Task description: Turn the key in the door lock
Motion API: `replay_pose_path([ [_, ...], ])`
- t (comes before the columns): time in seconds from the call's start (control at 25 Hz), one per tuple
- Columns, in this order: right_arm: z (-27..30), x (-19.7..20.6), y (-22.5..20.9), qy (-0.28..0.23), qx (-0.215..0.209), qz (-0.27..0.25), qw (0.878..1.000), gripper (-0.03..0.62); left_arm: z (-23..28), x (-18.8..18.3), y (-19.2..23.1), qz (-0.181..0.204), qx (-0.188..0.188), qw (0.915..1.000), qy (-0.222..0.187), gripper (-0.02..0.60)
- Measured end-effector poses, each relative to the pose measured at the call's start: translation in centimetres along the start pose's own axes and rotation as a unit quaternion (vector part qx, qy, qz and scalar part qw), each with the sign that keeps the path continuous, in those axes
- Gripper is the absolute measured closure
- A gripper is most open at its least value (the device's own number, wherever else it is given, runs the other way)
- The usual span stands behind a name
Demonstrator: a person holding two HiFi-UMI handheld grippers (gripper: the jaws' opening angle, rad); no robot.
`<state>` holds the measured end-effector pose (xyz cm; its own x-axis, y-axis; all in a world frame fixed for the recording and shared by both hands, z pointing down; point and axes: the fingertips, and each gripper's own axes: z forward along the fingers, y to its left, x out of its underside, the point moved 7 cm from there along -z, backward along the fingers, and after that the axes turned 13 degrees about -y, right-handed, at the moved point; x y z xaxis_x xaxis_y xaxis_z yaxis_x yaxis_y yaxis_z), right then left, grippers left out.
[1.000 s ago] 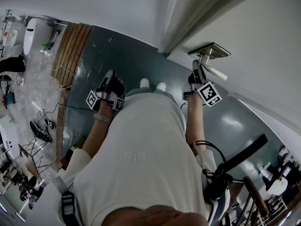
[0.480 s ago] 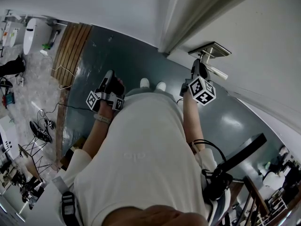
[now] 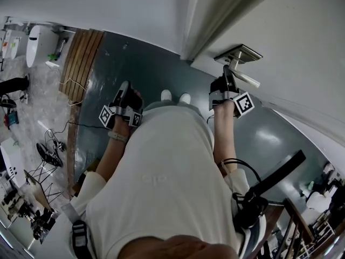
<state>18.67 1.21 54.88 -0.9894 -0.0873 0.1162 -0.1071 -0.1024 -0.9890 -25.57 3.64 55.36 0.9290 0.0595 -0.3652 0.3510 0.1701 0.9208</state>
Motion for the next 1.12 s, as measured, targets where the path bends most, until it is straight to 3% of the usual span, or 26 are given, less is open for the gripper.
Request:
replay_pose_path([
  [0.28,0.2,0.3,-0.2,-0.007,-0.020,0.073,0.997,0.527,0.2,0.2,-0.2,-0.002,0.003,1.0000,0.007,0.574],
  [0.48,0.1,0.2,-0.3,-0.004,-0.028,0.078,0.997,0.525,0.3,0.2,-0.1,-0.001,0.004,0.9999,0.010,0.574],
  [0.8,0.0,0.1,0.5,0.010,-0.032,0.037,0.999,0.522,0.5,0.4,-0.2,-0.006,-0.002,0.9996,0.026,0.574],
  [1.0,-0.8,0.2,2.6,0.029,-0.014,-0.092,0.995,0.516,1.6,0.6,-0.2,-0.011,-0.007,0.9989,0.045,0.574],
  [1.12,-3.2,0.9,4.5,0.031,-0.022,-0.122,0.992,0.516,2.5,1.8,-0.7,-0.010,-0.009,0.9962,0.086,0.574],
])
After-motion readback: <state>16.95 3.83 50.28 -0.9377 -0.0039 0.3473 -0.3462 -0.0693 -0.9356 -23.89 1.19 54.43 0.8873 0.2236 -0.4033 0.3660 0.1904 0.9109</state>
